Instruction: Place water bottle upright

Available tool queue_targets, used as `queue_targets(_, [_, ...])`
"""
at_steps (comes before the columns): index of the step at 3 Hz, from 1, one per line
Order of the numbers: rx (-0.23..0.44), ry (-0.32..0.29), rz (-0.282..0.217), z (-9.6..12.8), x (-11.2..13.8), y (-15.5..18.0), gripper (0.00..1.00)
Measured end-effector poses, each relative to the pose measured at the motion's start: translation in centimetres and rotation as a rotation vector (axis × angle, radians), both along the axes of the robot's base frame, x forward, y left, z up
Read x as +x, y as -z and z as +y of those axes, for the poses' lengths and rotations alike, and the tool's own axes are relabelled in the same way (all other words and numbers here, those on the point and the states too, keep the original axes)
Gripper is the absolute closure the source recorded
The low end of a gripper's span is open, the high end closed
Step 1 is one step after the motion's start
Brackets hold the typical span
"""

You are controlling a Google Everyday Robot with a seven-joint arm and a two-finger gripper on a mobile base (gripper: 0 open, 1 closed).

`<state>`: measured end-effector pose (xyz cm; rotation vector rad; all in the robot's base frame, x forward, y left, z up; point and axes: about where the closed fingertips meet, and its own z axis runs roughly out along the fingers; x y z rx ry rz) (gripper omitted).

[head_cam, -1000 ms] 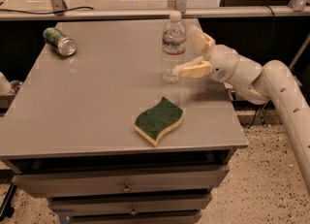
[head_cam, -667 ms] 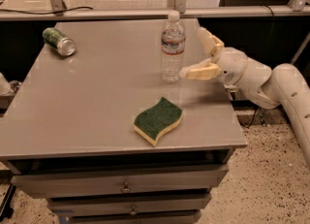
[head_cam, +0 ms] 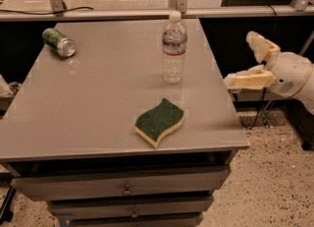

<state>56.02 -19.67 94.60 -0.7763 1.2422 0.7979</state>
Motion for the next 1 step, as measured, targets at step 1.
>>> queue_targets(1, [-0.009, 0.025, -0.002, -1.23, -0.69, -0.41, 0.00])
